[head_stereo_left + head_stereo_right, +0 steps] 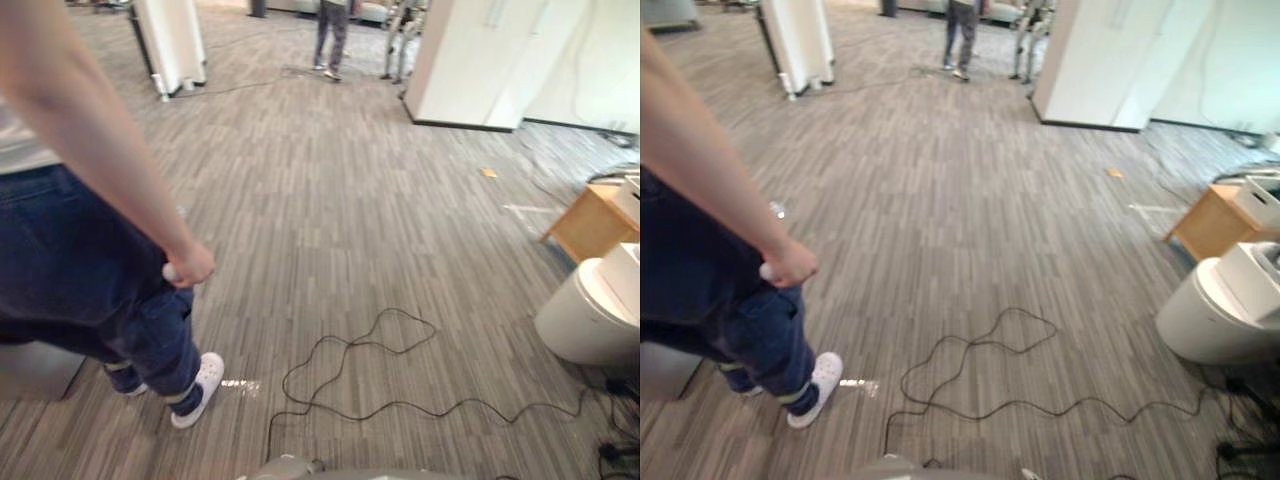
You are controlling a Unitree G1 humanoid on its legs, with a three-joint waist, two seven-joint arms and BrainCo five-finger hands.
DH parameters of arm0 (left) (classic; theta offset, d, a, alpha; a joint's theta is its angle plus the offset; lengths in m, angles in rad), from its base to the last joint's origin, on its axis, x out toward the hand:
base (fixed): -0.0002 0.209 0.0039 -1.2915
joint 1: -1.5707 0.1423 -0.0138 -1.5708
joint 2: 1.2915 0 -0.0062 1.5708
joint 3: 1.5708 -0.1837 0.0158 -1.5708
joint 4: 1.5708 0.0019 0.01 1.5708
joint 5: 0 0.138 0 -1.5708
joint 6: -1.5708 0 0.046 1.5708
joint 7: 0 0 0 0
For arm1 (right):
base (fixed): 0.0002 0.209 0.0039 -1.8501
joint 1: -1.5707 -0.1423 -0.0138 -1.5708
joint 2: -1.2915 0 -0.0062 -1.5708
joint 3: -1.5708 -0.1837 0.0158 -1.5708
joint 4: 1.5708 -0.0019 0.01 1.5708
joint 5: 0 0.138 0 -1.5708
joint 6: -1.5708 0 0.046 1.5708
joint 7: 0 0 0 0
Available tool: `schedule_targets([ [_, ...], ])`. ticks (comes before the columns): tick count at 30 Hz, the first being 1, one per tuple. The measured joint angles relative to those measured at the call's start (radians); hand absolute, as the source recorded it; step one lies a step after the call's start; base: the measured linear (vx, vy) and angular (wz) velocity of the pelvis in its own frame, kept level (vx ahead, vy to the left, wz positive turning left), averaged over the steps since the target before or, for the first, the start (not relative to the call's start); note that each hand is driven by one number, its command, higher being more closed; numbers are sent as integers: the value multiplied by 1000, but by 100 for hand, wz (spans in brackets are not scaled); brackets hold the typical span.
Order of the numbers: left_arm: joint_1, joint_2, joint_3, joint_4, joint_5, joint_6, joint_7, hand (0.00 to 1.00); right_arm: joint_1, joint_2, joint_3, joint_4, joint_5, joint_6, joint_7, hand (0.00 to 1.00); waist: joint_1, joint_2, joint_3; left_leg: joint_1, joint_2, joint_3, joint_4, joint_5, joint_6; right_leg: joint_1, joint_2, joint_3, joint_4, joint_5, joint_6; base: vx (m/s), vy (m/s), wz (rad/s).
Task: Organize washtable
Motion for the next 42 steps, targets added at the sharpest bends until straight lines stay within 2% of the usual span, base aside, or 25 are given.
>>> schedule_targets([
  [1, -1, -3, 14, 0, -6, 0, -3, 0, 1, 0, -3, -1, 0, -1, 0, 0, 1, 0, 1, 2, -2, -36, -30, 17, -18, 5, 2, -32, -6, -1, 2, -124, -141, 93],
  [3, -11, -10, 34, -1, -25, 0, -5, 0, 5, 2, -13, -2, 1, -1, -2, 0, 2, -2, 6, -1, 11, -47, -62, 23, -30, 1, -4, -73, -12, -2, 13, -149, -91, 72],
  [4, -10, -12, 38, 0, -45, 0, -5, 0, 6, 5, -19, -4, 5, -4, -3, 0, -2, -13, 17, -16, 40, 11, -58, 24, -31, 1, -4, -108, -15, 2, 18, -190, -58, 76],
  [5, -10, -15, 54, -2, -60, 1, -4, 0, 5, 6, -18, -5, 6, -12, -3, 0, -3, -11, 19, -62, 85, 166, 41, 21, -28, -2, -4, -135, -5, 1, 15, -211, -75, 61],
  [6, -7, -21, 66, -4, -67, 1, -4, 0, 4, 7, -18, -5, 5, -15, -3, 0, -1, -10, 20, -70, 113, 242, 85, 6, -26, -3, -6, -140, 1, 2, 17, -144, -52, 41],
  [7, -2, -26, 72, -5, -77, -1, 1, 0, 5, 7, -18, -5, 4, -16, -3, 0, -5, -10, 20, -58, 175, 379, 130, -53, -28, -3, -9, -148, 10, 8, 22, -100, -5, 27],
  [8, 1, -29, 72, -4, -77, -2, 7, 0, 5, 5, -19, -5, 4, -19, -2, 0, -13, -7, 22, -31, 220, 463, 126, -104, -34, -10, -13, -155, 23, 9, 23, -63, 55, 26],
  [10, 2, -28, 72, 1, -77, -4, 8, 0, -1, 6, -19, -7, 8, -21, -2, 0, -23, 2, 33, -18, 238, 514, 104, -139, -26, -19, -24, -161, 41, 8, 30, -81, 126, 11],
  [12, 10, -24, 65, 0, -76, -7, 8, 0, -3, 7, -21, -6, 24, -20, -2, 0, -25, 1, 36, 2, 207, 525, 39, -106, 3, -31, -39, -142, 40, 5, 34, -131, 183, -10],
  [14, 10, -22, 58, 1, -75, -5, 10, 0, -1, 13, -26, -7, 49, -21, -1, 0, -29, 4, 35, 15, 184, 523, -16, -85, 10, -26, -54, -130, 17, 7, 31, -82, 139, 4],
  [17, 11, -17, 24, 1, -74, -6, 9, 0, 3, 17, -42, -12, 60, -21, 1, 0, -33, 8, 33, 71, 147, 518, -180, -19, 19, -18, -69, -128, -56, 9, 28, -24, 105, 20],
  [19, 9, -14, 13, 1, -74, -5, 8, 0, 3, 16, -42, -13, 60, -21, 0, 0, -37, 10, 33, 112, 138, 518, -286, 44, 28, -9, -70, -128, -85, 25, 11, 16, 44, 18],
  [21, 11, -12, 9, 2, -74, -5, 6, 0, -1, 20, -39, -15, 59, -20, -2, 0, -38, 6, 32, 159, 129, 512, -366, 92, 33, 4, -75, -126, -90, 38, 30, -17, -2, 8],
  [22, 16, 7, -67, -9, -71, -5, 10, 0, -12, 4, 34, -41, 54, -8, -8, 0, -48, -1, 22, 181, 122, 494, -412, 112, 33, 7, -78, -126, -88, 38, 32, 10, -50, 27],
  [23, -1, 49, -190, -35, -12, -3, 6, 0, 37, -26, 115, -83, 32, -25, -60, 0, -55, 4, 21, 177, 125, 530, -411, 119, 28, 3, -71, -98, -88, 41, 34, 10, -74, 28],
  [24, -4, 47, -209, -32, -6, -16, 4, 0, 64, -38, 94, -80, 39, -22, -9, 0, -57, 5, 17, 180, 123, 535, -411, 119, 27, 4, -73, -95, -84, 45, 37, 42, -68, -2],
  [25, -1, 41, -185, -27, -25, -18, 3, 0, 69, -39, 52, -59, 39, -15, 20, 0, -53, 5, 16, 185, 124, 554, -412, 122, 24, 3, -73, -74, -86, 59, 39, 24, -55, -28],
  [26, -1, 34, -159, -21, -31, -18, 2, 0, 61, -30, 22, -42, 39, -13, 21, 0, -56, 5, 15, 189, 124, 558, -412, 122, 24, 6, -74, -68, -90, 71, 49, 28, -59, -46],
  [28, -11, 46, -214, -14, -43, -14, 7, 0, 56, -8, 74, -31, 53, -16, -22, 0, -72, 7, 16, 192, 134, 579, -412, 121, 25, 7, -69, -59, -107, 82, 62, 9, -98, -29],
  [29, -27, 53, -234, 4, 0, -24, 7, 0, 68, -25, 63, -29, 29, -18, -16, 0, -78, 9, 14, 194, 145, 589, -412, 121, 25, 15, -57, -53, -129, 98, 67, -10, -152, -26],
  [30, -28, 50, -219, 14, 6, -24, 6, 0, 61, -9, -21, -21, 24, -17, -6, 0, -78, 10, 14, 200, 152, 602, -412, 121, 25, 18, -51, -43, -136, 106, 76, -10, -151, -25],
  [31, -28, 48, -212, 19, 8, -21, 6, 0, 62, 7, -39, -17, 19, -17, -9, 0, -80, 11, 17, 207, 154, 605, -412, 121, 25, 27, -49, -44, -141, 109, 75, -13, -111, -19],
  [35, -29, 40, -189, 31, 32, -16, 7, 0, 61, -6, -57, -6, 4, -2, -6, 0, -80, 15, 17, 237, 163, 600, -412, 119, 26, 65, -39, -50, -156, 105, 68, -21, -82, -1],
  [37, -26, 27, -138, 32, 31, -15, 7, 0, 54, -6, -80, -3, 4, 1, -4, 0, -78, 19, 18, 236, 164, 590, -412, 119, 27, 69, -37, -59, -161, 104, 67, -39, -69, 11],
  [42, -16, 20, -120, 31, 32, -14, 5, 0, 34, 3, -143, -1, 3, 0, -4, 0, -78, 22, 19, 235, 160, 584, -412, 118, 27, 78, -40, -71, -174, 105, 64, -13, -36, 5],
])
